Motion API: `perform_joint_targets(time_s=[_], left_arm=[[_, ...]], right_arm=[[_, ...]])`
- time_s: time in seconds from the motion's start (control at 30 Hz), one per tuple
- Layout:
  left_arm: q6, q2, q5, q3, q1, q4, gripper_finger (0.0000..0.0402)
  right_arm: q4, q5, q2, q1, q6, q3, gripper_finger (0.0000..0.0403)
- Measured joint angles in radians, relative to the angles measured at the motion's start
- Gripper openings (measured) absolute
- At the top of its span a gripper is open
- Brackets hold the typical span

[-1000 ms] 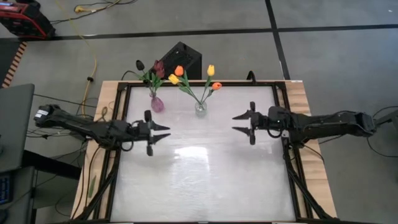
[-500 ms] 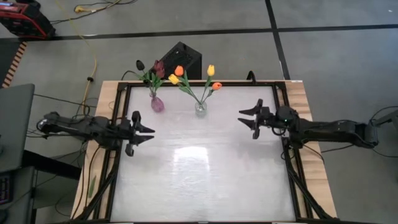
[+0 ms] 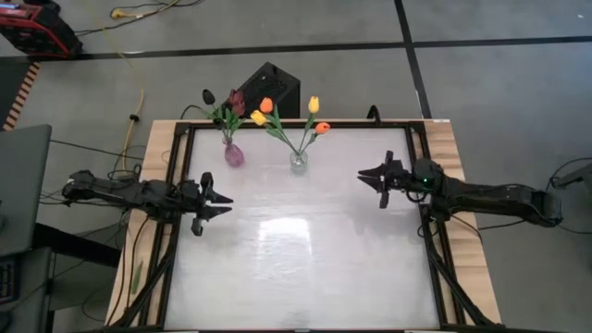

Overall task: Sort flowers into vase by color
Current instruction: Return to Home Position

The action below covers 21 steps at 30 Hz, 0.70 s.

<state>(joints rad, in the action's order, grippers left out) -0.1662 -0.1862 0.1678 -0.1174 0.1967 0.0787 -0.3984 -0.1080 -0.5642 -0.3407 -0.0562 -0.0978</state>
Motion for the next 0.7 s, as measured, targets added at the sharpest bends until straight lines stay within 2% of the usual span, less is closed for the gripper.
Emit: perform_joint_targets(time_s=[0.27, 0.53, 0.7], left_arm=[[0.012, 0.033, 0.003, 0.084, 0.000, 0.032, 0.0096], [0.033, 0.030, 0.000, 0.107, 0.000, 0.046, 0.0096], [0.022, 0.030, -0.004, 0.107, 0.000, 0.035, 0.0096]], right_arm=[[0.219, 0.000, 0.099, -0.009, -0.118, 0.000, 0.0065], [0.242, 0.000, 0.101, 0.051, -0.191, 0.023, 0.0050], [0.330, 0.035, 0.131, 0.079, -0.199, 0.023, 0.0041]])
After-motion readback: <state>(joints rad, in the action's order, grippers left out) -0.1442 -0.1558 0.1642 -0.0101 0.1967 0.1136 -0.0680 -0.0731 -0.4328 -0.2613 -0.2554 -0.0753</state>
